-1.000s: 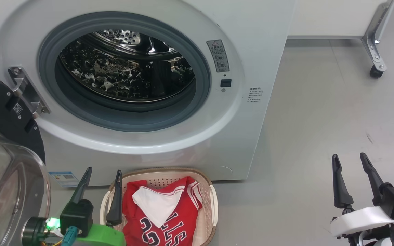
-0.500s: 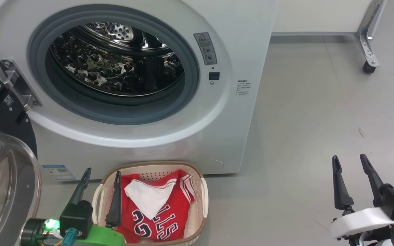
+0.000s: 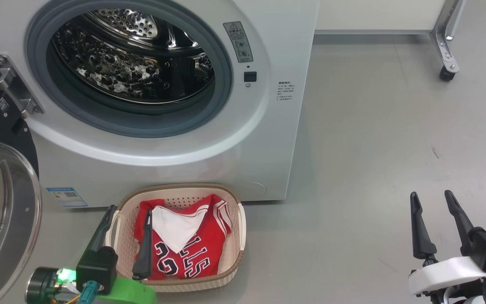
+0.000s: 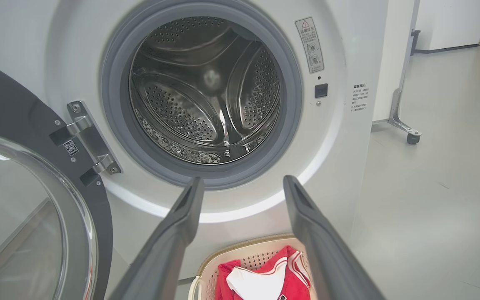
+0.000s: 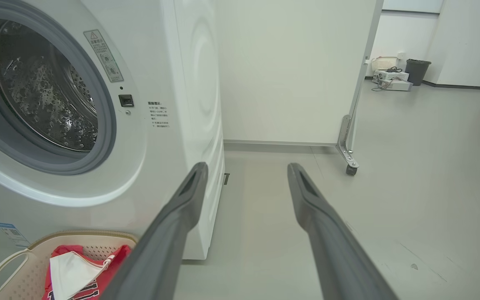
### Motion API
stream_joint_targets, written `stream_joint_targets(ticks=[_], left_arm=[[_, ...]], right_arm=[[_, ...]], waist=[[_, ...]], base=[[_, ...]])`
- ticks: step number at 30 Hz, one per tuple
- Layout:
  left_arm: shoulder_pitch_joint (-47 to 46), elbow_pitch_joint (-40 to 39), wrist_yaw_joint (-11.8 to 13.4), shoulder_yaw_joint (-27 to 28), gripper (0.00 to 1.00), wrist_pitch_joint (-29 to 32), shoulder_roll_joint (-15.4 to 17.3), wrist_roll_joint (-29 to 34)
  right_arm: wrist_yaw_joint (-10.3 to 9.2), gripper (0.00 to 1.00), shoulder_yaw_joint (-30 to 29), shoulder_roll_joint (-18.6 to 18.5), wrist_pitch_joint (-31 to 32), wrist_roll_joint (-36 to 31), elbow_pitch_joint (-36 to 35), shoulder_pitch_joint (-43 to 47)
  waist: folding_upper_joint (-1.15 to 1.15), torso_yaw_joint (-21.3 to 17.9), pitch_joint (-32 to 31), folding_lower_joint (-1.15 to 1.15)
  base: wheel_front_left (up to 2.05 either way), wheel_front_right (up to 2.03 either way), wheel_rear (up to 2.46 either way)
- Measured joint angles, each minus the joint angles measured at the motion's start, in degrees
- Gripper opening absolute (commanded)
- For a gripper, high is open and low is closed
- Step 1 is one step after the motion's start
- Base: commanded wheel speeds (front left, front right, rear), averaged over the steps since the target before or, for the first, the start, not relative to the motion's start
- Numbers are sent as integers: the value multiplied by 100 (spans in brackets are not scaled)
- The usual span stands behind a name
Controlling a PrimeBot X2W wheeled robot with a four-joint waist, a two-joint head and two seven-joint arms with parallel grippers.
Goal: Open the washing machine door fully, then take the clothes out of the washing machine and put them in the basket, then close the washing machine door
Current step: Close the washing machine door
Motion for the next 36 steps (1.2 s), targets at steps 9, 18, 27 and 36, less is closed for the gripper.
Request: stream_joint_targets(ticks=[9,18,27,36], left_arm=[[1,-26,0,4,100,26,2,5],[20,-58,0,2,100,43,2,42],[35,-114,0,-26,100,74,1,44],[35,-101,0,-108,100,75,-2,66]], right_arm=[[-7,100,-4,-11,1,1,0,0],[-7,100,-2,-29,15,1,0,2],[-53,100,-36,-31,15,3,-23,27],[-100,100,-175,-62,14,12,-24,146]], waist=[[0,20,-9,0],[0,44,-36,0],[0,84,-22,0],[0,305,-44,0]], base=[[-32,35,-2],[-3,3,0],[0,0,0],[0,0,0]])
